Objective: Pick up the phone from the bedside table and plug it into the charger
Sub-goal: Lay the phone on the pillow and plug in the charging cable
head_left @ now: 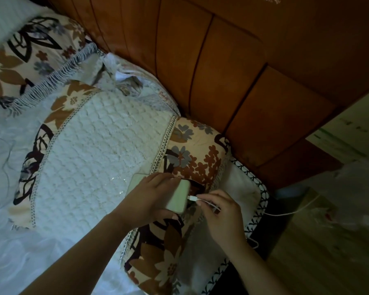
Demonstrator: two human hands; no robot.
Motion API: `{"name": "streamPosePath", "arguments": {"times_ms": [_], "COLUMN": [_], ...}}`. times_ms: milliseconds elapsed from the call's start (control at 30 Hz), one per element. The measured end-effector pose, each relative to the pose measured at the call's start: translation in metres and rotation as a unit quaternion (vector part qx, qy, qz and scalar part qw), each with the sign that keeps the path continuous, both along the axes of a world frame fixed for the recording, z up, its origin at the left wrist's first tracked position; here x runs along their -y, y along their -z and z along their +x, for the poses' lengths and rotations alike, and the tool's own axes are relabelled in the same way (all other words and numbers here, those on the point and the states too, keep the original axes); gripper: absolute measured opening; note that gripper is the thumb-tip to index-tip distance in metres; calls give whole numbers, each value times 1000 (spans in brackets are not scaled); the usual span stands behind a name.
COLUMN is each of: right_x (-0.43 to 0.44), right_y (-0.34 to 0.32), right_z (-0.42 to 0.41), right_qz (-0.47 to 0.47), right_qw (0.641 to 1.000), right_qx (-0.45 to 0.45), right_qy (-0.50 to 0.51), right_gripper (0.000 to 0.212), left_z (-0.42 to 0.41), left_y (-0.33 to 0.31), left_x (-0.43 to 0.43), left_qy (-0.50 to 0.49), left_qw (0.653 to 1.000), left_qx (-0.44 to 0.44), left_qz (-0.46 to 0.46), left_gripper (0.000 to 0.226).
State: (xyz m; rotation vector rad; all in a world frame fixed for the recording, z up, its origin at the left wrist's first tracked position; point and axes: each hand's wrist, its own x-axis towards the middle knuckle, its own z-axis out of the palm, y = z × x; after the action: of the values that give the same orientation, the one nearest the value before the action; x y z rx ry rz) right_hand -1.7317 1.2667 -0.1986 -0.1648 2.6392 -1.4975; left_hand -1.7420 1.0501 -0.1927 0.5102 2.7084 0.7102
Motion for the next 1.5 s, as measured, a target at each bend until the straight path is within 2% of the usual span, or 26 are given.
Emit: {"name": "streamPosePath", "arguments": {"times_ms": [367, 533, 1067, 1167, 1500], "right_x": [-4, -5, -1, 2, 22], "right_y": [2, 1, 4, 6, 9], "right_z": [-4, -3, 2, 2, -19], "right_qz": [42, 19, 33, 29, 40], "right_qw": [996, 997, 995, 995, 988], "right_qx": [-7, 32, 48, 48, 58], "right_qy": [-80, -73, -79, -79, -140], "right_gripper": [9, 10, 8, 8, 18], "left_z": [10, 10, 23, 25, 25], "left_y": [-2, -3, 0, 5, 3], "left_x": [0, -3, -13, -10, 7], "left_qy": [-6, -6, 9, -5, -68], "left_qw": [1000, 1000, 998, 998, 993], "left_qx": [8, 12, -19, 1, -16], "left_qz": [-17, -28, -61, -67, -90], "left_gripper": [89, 89, 84, 87, 85]}}
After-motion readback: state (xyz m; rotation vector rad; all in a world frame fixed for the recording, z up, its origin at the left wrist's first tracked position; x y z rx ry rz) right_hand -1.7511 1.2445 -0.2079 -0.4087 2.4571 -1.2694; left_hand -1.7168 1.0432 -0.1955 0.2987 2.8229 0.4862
